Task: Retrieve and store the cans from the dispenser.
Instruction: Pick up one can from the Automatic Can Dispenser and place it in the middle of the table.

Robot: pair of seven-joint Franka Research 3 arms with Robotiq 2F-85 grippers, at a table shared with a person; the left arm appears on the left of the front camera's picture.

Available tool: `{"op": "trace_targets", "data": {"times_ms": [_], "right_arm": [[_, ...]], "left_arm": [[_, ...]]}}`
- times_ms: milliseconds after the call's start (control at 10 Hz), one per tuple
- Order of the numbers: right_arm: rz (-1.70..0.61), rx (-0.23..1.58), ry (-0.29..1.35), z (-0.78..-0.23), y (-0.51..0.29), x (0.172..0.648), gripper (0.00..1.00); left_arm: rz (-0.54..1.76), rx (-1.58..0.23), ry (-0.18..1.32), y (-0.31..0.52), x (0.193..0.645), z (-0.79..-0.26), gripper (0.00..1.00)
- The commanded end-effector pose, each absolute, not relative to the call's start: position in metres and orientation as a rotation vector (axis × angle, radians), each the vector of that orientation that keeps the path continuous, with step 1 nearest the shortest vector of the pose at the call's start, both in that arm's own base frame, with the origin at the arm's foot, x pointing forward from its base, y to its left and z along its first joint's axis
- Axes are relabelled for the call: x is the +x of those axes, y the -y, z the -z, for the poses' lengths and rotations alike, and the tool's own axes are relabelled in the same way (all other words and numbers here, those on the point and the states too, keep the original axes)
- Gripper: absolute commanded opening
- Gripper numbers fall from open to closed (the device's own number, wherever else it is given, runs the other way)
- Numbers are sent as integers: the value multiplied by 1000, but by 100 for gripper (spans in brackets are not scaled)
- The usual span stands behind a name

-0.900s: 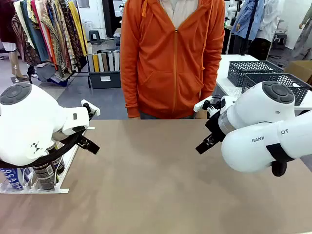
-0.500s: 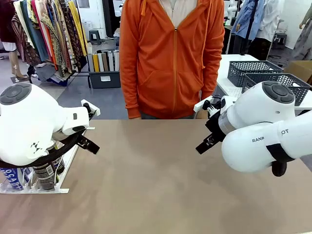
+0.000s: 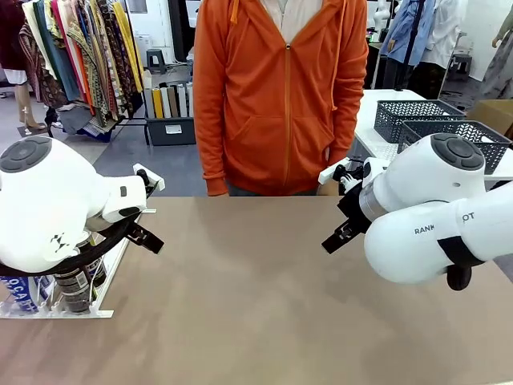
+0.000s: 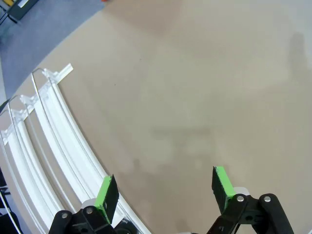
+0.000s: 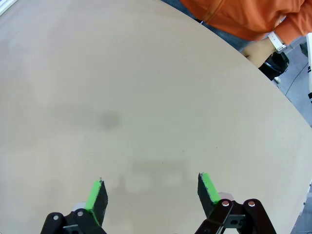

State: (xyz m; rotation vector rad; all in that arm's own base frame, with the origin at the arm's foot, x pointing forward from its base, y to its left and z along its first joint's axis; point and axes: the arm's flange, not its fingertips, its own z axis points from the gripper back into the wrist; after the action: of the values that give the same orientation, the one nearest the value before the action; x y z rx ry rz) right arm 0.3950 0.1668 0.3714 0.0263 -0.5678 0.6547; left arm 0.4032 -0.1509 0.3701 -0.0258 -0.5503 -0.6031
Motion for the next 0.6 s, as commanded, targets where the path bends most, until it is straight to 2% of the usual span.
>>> {"op": "trace_targets", "data": {"times_ms": [0, 500], "right_arm": [[-655, 27, 568, -371, -167, 395, 100], [-655, 27, 568, -371, -167, 395, 100]], "left_arm": [[604, -26, 551, 151, 403, -370, 100], [604, -26, 551, 151, 403, -370, 100]]}}
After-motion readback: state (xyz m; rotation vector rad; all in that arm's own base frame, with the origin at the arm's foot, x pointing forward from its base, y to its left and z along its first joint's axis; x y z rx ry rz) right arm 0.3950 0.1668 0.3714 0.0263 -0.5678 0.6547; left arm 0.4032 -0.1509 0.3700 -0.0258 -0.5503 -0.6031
